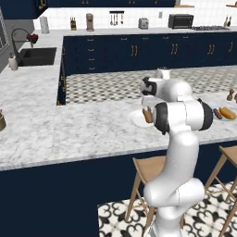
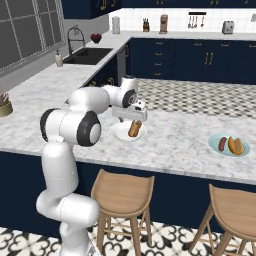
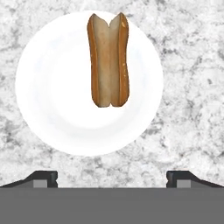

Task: Place one bun and one sausage from the bowl on each plate.

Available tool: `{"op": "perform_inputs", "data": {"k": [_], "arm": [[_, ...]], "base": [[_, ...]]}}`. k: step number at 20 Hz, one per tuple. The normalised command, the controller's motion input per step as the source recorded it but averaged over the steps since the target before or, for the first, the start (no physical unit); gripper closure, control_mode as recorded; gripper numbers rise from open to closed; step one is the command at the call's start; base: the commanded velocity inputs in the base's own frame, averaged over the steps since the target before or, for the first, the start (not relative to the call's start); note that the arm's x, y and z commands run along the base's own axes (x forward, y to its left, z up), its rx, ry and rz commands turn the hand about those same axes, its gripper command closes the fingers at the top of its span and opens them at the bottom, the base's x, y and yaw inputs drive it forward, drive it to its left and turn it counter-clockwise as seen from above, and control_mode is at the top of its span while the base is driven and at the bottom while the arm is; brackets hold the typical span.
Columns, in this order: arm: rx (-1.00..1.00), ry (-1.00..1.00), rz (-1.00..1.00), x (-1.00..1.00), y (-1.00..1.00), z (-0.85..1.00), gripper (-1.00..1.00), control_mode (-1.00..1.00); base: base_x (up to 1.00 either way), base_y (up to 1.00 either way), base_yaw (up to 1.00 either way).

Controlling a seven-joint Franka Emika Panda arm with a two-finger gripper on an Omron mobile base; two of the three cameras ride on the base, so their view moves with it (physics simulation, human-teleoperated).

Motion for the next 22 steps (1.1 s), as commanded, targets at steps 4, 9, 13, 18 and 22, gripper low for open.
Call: {"op": "perform_inputs", "data": {"k": [4,9,13,18,22], "arm": [[0.0,-0.03,0.0,-0.18,0.11,0.08,-1.0,-1.0],[0.0,-0.01,0.0,-0.01,0.0,0.05,-1.0,1.0],[0.0,0.0,0.0,0.0,0.0,0.0,-1.0,1.0],[0.0,0.0,0.0,0.0,0.0,0.0,-1.0,1.0],[0.0,0.0,0.0,0.0,0.0,0.0,-1.0,1.0]], "base": [[0.0,0.0,0.0],[-0.03,0.0,0.0],[-0.44,-0.34,0.0],[-0.16,-0.97,0.0],[-0.06,-1.0,0.0]]}}
